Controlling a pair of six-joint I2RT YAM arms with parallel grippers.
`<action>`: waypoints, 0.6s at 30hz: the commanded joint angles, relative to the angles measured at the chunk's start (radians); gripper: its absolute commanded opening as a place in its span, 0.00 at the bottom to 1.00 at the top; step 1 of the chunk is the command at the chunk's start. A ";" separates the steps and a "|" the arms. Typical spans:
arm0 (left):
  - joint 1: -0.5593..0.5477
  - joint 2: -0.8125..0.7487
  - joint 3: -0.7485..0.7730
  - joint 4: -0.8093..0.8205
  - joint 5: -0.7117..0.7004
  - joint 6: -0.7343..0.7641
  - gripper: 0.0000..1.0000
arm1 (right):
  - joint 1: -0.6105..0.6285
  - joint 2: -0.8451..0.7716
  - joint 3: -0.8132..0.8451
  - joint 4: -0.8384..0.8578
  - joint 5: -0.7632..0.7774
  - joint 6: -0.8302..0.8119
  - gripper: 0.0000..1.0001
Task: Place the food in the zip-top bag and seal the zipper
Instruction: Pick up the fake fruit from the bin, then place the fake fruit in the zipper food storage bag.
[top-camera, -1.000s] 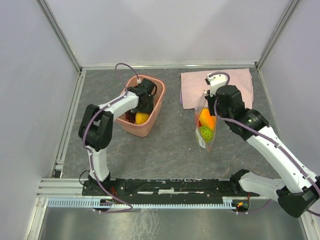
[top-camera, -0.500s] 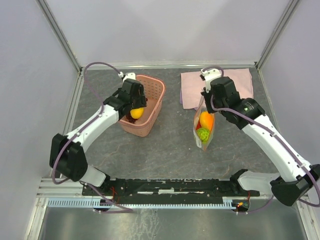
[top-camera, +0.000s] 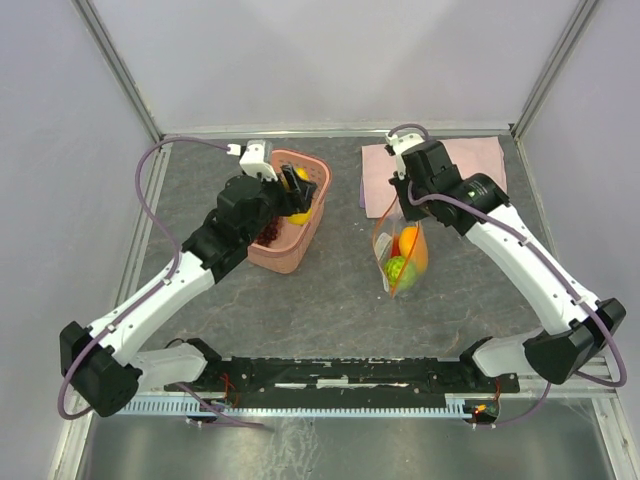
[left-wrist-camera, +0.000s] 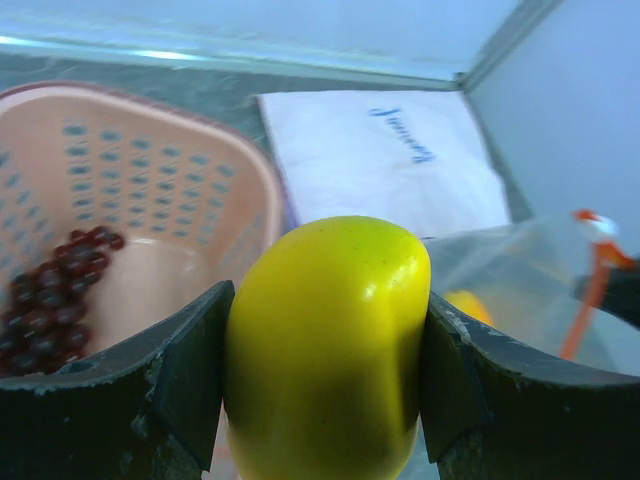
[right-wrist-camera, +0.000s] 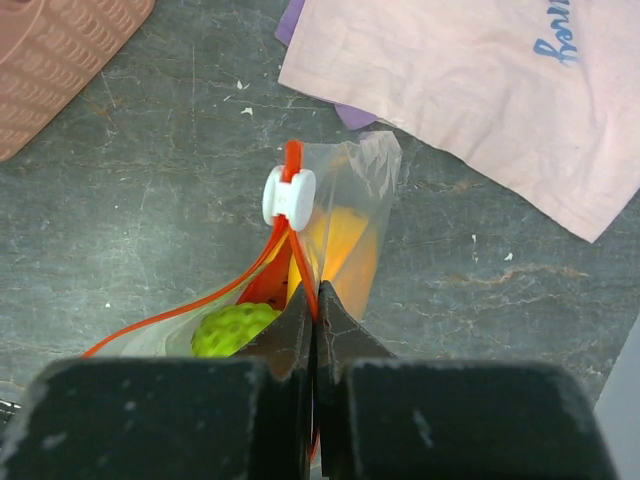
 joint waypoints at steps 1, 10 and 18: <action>-0.067 -0.052 -0.052 0.269 0.085 -0.005 0.35 | -0.003 0.016 0.061 0.002 -0.022 0.017 0.02; -0.214 -0.060 -0.193 0.695 0.155 -0.003 0.34 | -0.004 0.074 0.094 -0.005 -0.053 0.050 0.02; -0.328 0.029 -0.231 1.018 0.213 0.107 0.34 | -0.003 0.068 0.088 -0.003 -0.086 0.076 0.02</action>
